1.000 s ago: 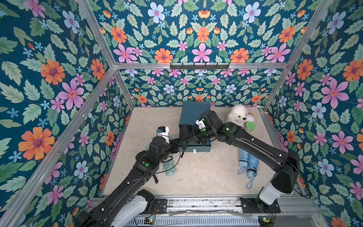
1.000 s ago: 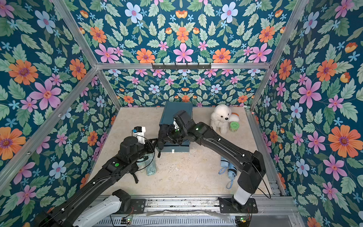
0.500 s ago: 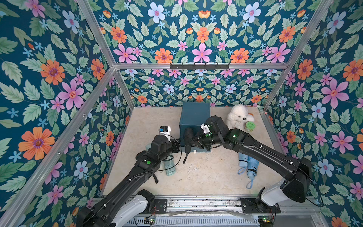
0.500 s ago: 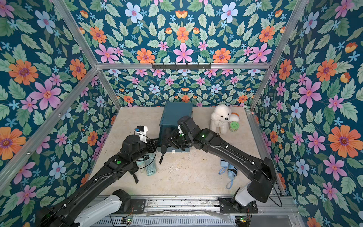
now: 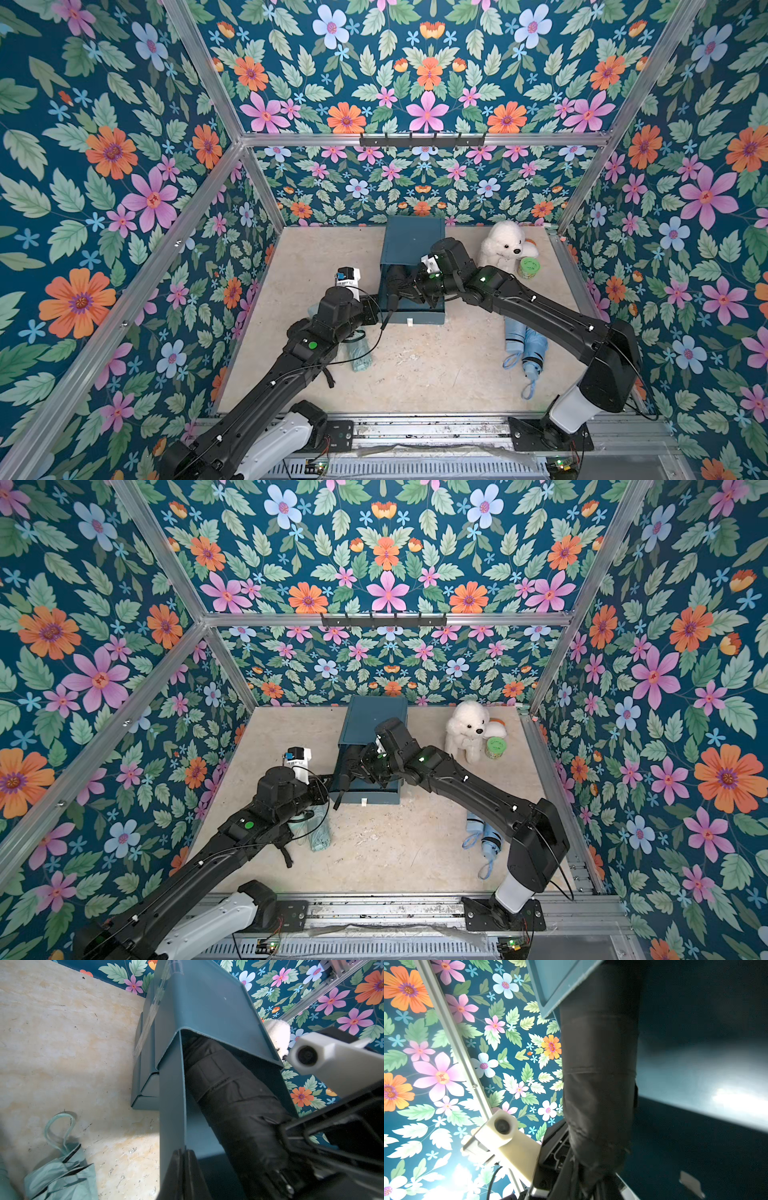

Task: Place the umbrella in the drawer by color
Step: Place the umbrella in the drawer.

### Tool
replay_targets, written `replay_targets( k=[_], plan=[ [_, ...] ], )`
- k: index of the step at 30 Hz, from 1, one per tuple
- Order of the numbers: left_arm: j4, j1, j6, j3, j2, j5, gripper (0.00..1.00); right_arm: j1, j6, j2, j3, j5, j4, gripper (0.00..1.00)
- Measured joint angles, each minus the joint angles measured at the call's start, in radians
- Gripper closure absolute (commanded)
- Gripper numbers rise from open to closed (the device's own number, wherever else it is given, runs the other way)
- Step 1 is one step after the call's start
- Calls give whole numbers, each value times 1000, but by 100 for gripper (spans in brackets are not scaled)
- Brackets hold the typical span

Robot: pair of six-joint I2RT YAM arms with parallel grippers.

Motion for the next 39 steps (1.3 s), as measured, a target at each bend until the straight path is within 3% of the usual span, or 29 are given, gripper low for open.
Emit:
replay_targets(
  k=[9,22,27,33,39],
  plan=[
    [2,0,13,-5,-8,0,98,-9,-29,87,34,-6,63,100],
    [15,0,13,-6,-2,7,99,-9,-199,93,26,47,2,100],
    [29,0,13,-5,3,5,98,-1,-286,139,86,61,-65,88],
    [29,0,12,-4,8,8,94,12,-357,185,162,106,-171,58],
    [3,0,0,15,7,29,86,13,-378,136,165,200,-253,53]
  ],
)
